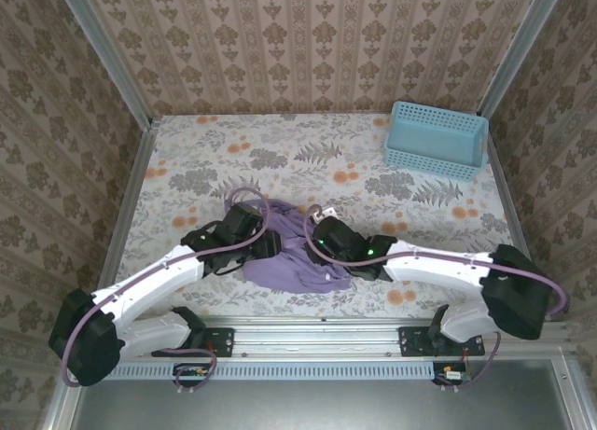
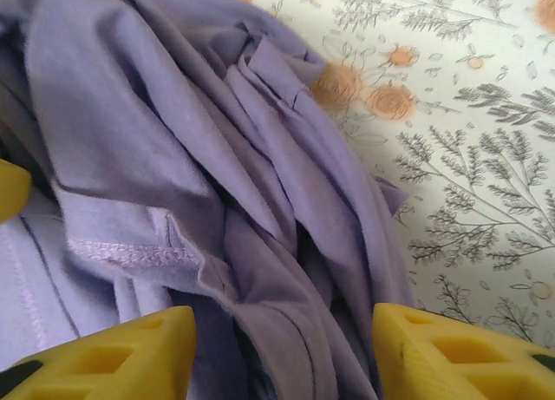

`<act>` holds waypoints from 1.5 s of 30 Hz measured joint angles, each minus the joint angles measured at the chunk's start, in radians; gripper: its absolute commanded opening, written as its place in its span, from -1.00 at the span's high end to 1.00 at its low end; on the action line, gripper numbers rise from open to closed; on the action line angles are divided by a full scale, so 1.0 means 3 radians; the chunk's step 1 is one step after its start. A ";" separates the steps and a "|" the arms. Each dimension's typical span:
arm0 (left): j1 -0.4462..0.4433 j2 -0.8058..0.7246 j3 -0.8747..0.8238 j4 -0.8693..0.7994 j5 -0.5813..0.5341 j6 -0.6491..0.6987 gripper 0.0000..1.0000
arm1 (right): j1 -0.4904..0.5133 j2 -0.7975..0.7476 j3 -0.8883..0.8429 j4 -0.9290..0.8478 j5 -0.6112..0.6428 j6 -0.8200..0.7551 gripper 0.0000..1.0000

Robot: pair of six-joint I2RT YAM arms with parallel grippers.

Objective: Fold the inside-out t-shirt

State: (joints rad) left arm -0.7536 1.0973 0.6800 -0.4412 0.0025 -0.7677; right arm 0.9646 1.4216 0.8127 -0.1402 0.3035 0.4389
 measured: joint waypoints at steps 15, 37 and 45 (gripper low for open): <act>-0.0460 0.0338 0.0295 0.0062 -0.0131 -0.0150 -0.46 | -0.0009 -0.0890 -0.0100 0.0112 0.0237 0.0186 1.00; -0.0731 0.1310 0.0725 0.0248 -0.0203 -0.0088 0.29 | -0.0013 -0.1006 -0.0462 0.0289 0.0420 0.0669 1.00; -0.0609 0.1157 0.0835 -0.0023 -0.0327 0.0144 1.00 | -0.0215 -0.1227 -0.0365 -0.0249 0.0604 0.0668 1.00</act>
State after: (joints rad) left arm -0.9363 1.4445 0.9306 -0.4480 -0.0956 -0.7246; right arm 0.9001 1.0534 0.7033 -0.2150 0.4847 0.6392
